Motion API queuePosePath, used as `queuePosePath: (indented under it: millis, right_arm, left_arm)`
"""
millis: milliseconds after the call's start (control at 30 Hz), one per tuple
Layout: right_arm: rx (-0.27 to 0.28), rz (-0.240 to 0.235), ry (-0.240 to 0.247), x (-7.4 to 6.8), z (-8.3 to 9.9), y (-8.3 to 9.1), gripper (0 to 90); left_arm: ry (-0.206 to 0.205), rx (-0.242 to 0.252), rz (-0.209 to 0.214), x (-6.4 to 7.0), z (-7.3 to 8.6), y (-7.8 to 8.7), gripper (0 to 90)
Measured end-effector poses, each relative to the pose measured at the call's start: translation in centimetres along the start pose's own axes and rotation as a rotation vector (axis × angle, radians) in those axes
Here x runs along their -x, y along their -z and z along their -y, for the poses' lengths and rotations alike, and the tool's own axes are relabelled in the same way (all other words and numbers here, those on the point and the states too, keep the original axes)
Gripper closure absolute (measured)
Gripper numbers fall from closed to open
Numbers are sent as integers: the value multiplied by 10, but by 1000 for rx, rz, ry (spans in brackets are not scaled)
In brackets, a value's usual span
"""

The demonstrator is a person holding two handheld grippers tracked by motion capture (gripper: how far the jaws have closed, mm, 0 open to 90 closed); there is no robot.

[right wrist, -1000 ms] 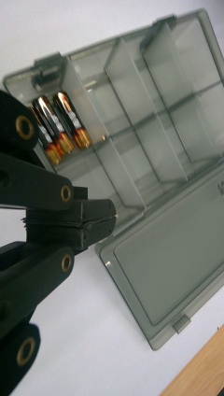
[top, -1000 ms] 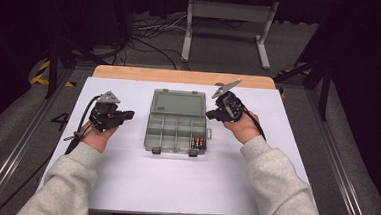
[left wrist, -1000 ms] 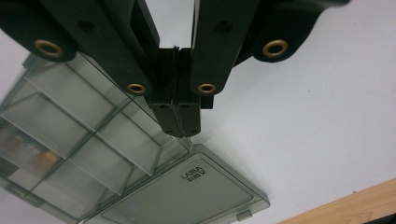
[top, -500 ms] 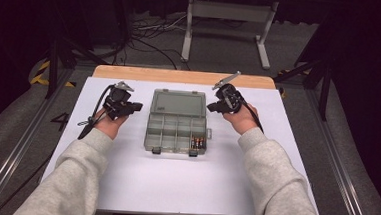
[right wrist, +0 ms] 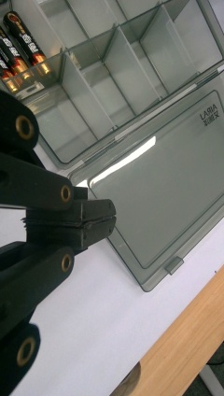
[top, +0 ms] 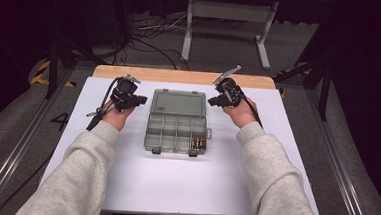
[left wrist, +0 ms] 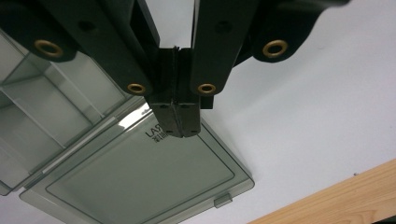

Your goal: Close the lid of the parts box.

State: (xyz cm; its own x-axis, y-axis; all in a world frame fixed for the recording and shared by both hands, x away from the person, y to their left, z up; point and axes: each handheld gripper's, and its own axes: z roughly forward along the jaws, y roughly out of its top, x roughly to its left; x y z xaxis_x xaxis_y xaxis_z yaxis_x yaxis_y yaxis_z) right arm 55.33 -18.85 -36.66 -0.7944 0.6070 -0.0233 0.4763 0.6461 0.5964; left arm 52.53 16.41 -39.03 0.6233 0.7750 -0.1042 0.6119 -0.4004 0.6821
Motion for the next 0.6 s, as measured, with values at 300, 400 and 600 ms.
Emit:
queuePosePath:
  millis: [300, 400, 600]
  right_arm:
    - [-58, -17, 0, 2, 3, -21, 900]
    - [-72, -19, -1, 1, 4, -27, 900]
    - [-99, -15, -13, 5, 6, -33, 900]
  left_arm:
    - [-10, -35, 0, -5, 0, -17, 895]
    - [3, -46, -1, -6, 0, -22, 896]
    - [16, -70, -16, -15, 3, -31, 895]
